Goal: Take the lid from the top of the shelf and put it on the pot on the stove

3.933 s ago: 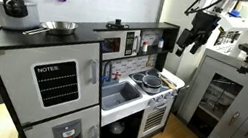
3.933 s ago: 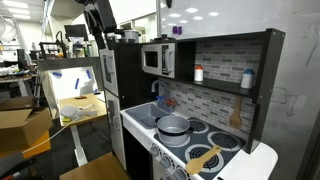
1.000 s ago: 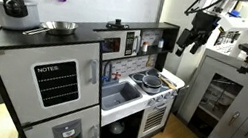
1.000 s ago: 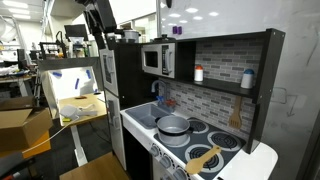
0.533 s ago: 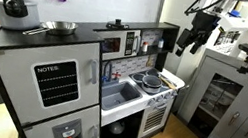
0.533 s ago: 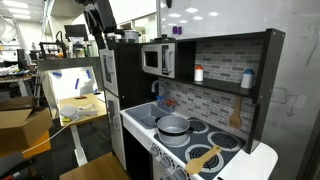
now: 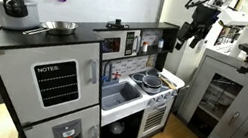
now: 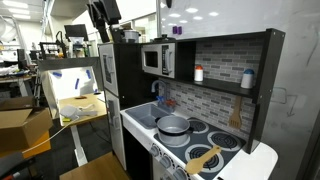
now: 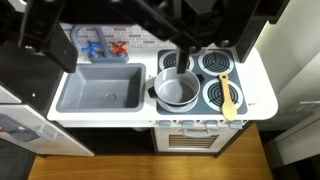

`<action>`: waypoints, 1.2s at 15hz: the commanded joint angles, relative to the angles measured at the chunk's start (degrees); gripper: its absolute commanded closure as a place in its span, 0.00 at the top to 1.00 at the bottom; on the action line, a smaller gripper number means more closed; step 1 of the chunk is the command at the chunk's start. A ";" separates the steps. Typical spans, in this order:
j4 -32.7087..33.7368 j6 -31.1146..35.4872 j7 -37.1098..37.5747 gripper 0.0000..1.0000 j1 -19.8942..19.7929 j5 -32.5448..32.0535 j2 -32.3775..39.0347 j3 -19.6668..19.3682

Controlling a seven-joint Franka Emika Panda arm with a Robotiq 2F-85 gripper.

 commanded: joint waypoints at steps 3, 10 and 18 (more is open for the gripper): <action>13.19 -4.78 -2.71 1.00 -0.01 -0.10 7.65 -0.21; 29.99 -11.02 -6.11 1.00 1.43 0.54 20.16 0.33; 42.12 -12.55 -6.32 1.00 2.10 0.97 31.41 1.67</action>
